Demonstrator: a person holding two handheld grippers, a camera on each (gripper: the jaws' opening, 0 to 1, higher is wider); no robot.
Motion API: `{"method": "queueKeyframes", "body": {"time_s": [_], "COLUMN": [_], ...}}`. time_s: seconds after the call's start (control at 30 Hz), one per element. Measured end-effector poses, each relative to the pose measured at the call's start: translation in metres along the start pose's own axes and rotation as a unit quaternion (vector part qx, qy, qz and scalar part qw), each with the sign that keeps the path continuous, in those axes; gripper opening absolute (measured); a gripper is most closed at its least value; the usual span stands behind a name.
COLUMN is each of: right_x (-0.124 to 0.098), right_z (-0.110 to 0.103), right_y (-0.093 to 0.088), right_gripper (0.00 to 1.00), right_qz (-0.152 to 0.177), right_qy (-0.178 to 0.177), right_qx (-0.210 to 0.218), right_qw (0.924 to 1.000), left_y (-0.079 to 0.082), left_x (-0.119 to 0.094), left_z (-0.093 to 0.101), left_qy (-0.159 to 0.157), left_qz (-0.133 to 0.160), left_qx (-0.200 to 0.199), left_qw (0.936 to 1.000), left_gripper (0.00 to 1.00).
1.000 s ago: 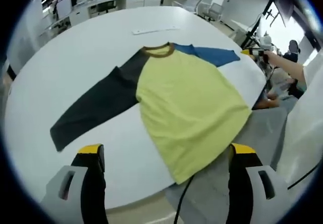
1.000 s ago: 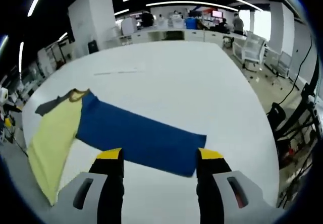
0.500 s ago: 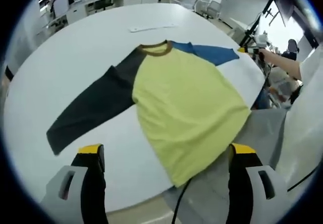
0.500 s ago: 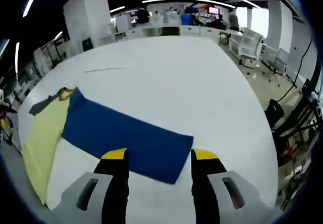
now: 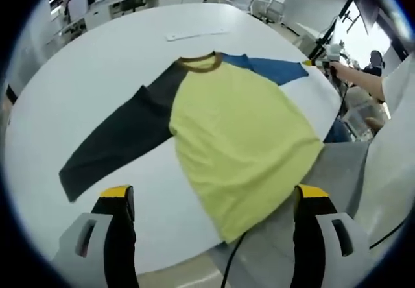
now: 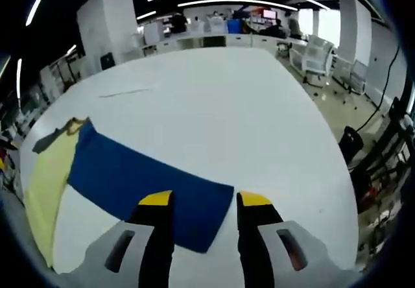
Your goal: Fold the garment on the visible template until the final outline fits inside the template.
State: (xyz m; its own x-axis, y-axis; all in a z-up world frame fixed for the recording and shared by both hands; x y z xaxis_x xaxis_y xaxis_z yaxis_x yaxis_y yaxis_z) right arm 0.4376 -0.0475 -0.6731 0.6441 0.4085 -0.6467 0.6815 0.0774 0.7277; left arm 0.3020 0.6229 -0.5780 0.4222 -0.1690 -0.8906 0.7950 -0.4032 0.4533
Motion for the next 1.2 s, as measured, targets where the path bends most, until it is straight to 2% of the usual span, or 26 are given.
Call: {"method": "queueKeyframes", "body": {"time_s": [0.23, 0.5, 0.7, 0.8, 1.1, 1.2], "right_x": [0.008, 0.017, 0.020, 0.024, 0.024, 0.025], "right_z": [0.008, 0.029, 0.027, 0.039, 0.030, 0.021], "right_y": [-0.003, -0.005, -0.006, -0.007, -0.008, -0.007], "right_gripper": [0.32, 0.26, 0.22, 0.21, 0.14, 0.10], "right_qz": [-0.008, -0.013, -0.014, -0.013, -0.018, -0.023], "right_qy": [-0.002, -0.012, -0.018, -0.019, -0.022, -0.018], "right_qx": [0.003, 0.007, 0.012, 0.013, 0.011, 0.002], "right_qw": [1.0000, 0.9998, 0.9997, 0.9996, 0.9995, 0.9996], "left_y": [0.005, 0.001, 0.003, 0.004, 0.003, 0.003], "left_x": [0.005, 0.008, 0.011, 0.012, 0.013, 0.013], "left_z": [0.000, 0.000, 0.000, 0.001, 0.000, 0.000], "left_qy": [-0.001, -0.002, -0.003, -0.004, -0.002, -0.004], "left_qz": [-0.004, -0.019, -0.022, -0.021, -0.025, -0.025], "left_qx": [0.003, 0.006, 0.008, 0.009, 0.010, 0.010], "left_qw": [1.0000, 0.9998, 0.9997, 0.9997, 0.9996, 0.9996], "left_gripper": [0.99, 0.99, 0.99, 0.99, 0.99, 0.98]}}
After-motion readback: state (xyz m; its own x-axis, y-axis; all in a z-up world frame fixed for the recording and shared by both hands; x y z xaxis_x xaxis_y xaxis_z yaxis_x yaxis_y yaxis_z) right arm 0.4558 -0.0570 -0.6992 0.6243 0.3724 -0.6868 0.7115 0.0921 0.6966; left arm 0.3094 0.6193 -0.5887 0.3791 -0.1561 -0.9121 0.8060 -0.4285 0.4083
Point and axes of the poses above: the point that each gripper's makers call its tool centre point, and the gripper's own axes: x roughly forward along the fingers, z roughly to its right, y roughly out of its top, the point moved 8 cm from there along -x, roughly backward along the fingers, and after that the axes turned 14 degrees about y, right-handed, at the moved point
